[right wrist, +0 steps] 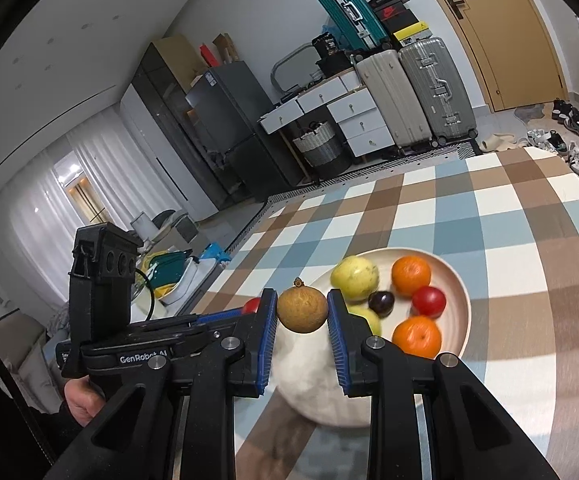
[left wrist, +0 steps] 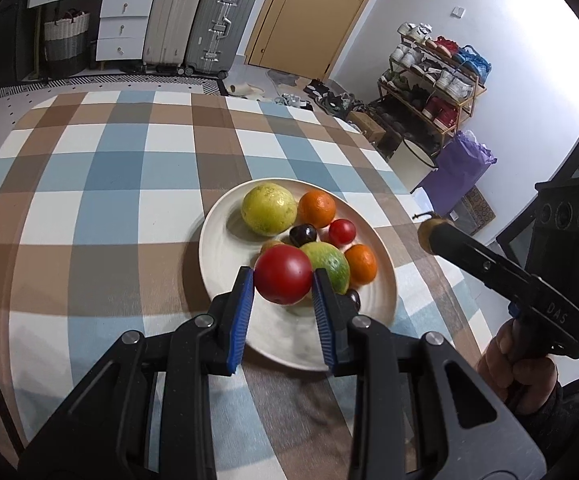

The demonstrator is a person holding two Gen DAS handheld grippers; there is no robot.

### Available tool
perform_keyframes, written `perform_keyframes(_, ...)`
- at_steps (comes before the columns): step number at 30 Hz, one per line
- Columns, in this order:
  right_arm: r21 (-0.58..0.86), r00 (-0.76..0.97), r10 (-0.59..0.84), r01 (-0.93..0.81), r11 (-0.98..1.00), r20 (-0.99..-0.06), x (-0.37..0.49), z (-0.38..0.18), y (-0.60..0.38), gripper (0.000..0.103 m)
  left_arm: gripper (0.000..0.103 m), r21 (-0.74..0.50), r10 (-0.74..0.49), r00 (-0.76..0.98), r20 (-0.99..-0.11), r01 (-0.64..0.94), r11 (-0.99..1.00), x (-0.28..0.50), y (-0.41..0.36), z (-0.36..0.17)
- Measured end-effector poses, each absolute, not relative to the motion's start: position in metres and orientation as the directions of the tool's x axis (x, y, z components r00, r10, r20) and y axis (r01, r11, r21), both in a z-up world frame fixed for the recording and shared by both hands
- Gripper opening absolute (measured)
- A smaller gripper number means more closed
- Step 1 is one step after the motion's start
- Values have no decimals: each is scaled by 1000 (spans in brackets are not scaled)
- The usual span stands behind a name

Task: Organize fruits
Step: 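Carry the red tomato and brown kiwi over the plate with both grippers, then lower the tomato and kiwi onto the plate and open both grippers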

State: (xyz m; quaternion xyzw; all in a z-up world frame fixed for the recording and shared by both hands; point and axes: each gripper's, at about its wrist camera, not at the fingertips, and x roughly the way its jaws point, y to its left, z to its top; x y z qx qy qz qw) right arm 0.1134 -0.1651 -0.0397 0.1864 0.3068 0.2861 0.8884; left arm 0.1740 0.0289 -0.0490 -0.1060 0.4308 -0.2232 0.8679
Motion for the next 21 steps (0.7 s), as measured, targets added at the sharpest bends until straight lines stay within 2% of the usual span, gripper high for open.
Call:
perform_keyframes(12, 398, 643, 512, -329, 856, -570, 161, -67, -155, 25, 27, -407, -506, 459, -730, 302, 862, 203, 15, -76)
perform_keyframes(19, 346, 650, 463, -310, 885, -603, 169, -81, -150, 26, 27, -402, -504, 423, -753, 311, 861, 211, 6, -88)
perform_keyframes(20, 345, 647, 462, -309, 886, -607, 170, -82, -150, 31, 27, -404, -507, 426, -749, 312, 860, 212, 6, -87)
perform_keyframes(21, 341, 644, 460, -310, 887, -610, 170, -83, -150, 40, 27, -405, -510, 429, -745, 316, 858, 212, 6, -86)
